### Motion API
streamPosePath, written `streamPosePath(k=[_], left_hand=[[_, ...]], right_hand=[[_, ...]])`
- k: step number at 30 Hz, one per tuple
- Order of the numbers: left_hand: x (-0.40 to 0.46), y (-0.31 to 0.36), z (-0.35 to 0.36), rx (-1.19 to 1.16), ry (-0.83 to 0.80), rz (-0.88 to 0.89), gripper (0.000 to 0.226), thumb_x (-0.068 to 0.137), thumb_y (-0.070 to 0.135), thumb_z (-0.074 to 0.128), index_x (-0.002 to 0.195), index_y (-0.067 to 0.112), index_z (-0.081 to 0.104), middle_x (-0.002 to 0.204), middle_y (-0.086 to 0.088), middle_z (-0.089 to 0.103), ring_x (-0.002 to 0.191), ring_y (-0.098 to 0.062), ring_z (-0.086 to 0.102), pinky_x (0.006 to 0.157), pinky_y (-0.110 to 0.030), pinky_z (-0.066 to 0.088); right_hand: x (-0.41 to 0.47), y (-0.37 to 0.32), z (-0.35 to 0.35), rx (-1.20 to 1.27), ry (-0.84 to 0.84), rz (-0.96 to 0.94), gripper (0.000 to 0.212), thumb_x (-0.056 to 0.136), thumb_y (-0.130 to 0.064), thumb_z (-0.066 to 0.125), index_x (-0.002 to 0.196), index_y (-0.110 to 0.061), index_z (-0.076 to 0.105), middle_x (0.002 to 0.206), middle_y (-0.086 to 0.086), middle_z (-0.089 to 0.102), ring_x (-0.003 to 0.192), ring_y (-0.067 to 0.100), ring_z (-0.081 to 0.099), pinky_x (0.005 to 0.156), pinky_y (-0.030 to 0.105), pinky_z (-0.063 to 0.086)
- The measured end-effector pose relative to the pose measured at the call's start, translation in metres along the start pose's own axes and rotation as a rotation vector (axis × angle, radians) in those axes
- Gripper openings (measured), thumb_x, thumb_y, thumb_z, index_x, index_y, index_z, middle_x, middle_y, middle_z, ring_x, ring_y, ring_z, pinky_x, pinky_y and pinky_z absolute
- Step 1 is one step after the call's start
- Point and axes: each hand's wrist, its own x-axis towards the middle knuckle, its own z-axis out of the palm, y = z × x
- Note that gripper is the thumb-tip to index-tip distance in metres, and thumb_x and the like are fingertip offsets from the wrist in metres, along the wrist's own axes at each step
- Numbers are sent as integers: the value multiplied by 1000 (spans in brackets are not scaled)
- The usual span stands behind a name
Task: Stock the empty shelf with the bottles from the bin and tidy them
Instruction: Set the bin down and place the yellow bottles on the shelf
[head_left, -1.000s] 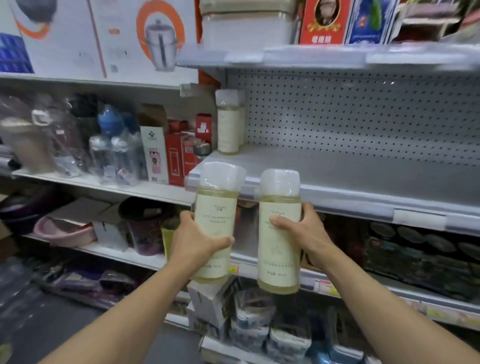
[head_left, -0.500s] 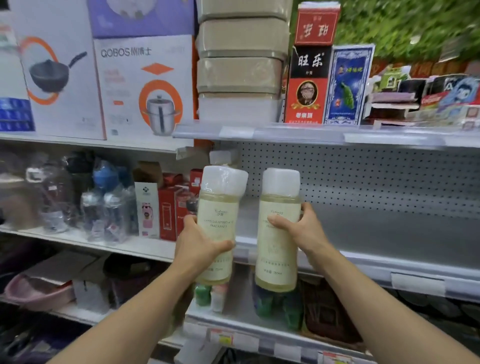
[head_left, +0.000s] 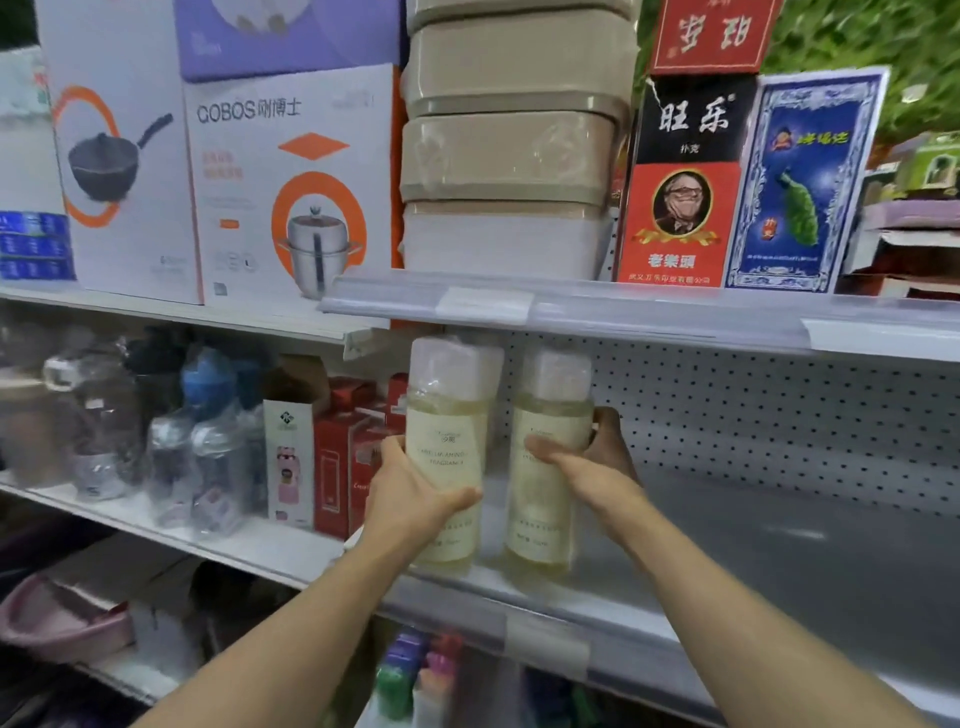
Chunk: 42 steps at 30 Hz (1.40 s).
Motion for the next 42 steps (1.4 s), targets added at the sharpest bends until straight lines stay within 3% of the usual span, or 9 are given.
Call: streamPosePath(k=[5,17,19,21,23,25,31,38,42], left_hand=[[31,-20,16,-1,18,-3,78,54,27,91,111,19,39,98,3,63,93,-19,62,84,-38,53],[78,-50,33,-66,-38,0,82,53,21,92,115,21,38,104,3,58,99,-20,57,87,-36,50],[81,-52,34,-63,-38,-5,85,54,21,92,120,17,39,105,1,58,99,-20,57,87,-35,49],[84,-55,34,-56,-44,-5,87,54,22,92,122,16,38,109,-2,59,101,-23,58,92,-40,50],[86,-56,35,-39,-45,-1,86,54,23,92,122,17,38,107,-1,58,101,-23,58,91,-42,50],[88,-58,36,-28,-43,11,86,54,25,92,121,18,38,107,0,59,99,-23,58,87,-41,52],[95,-62,45,15,-31,27,83,51,30,92,115,20,39,104,2,60,97,-22,61,86,-44,53],[104,-61,69,-16,-16,104,82,53,27,91,116,15,41,108,-3,60,100,-23,61,83,-46,55],[109,-60,83,-12,16,168,84,52,31,90,121,13,44,116,-3,48,100,-14,50,85,-34,51]], right_hand=[[34,24,7,33,-52,-2,60,73,-13,80,115,-17,37,103,-6,56,89,4,59,66,19,49],[74,64,22,100,-43,12,58,73,-9,79,116,-22,43,108,-2,63,93,8,64,72,26,53],[72,75,21,-33,-69,34,72,63,-24,86,121,-18,44,117,1,60,104,12,61,82,28,52],[68,86,22,-332,-63,91,92,47,-37,91,119,-15,37,123,1,44,116,14,47,93,29,46],[65,92,22,-406,-60,169,89,51,-28,92,112,-17,27,119,0,35,116,15,39,100,32,43],[70,97,24,-387,-70,185,88,52,-24,93,111,-18,27,121,2,41,116,18,46,97,37,48],[97,105,40,-473,61,147,74,56,-24,91,105,-13,37,117,8,50,107,23,54,83,33,49],[125,114,49,-434,102,163,71,55,-25,92,105,-14,42,116,8,54,100,25,60,84,41,54],[135,115,50,-450,108,154,69,57,-29,91,102,-17,40,116,9,55,101,27,60,82,38,53]])
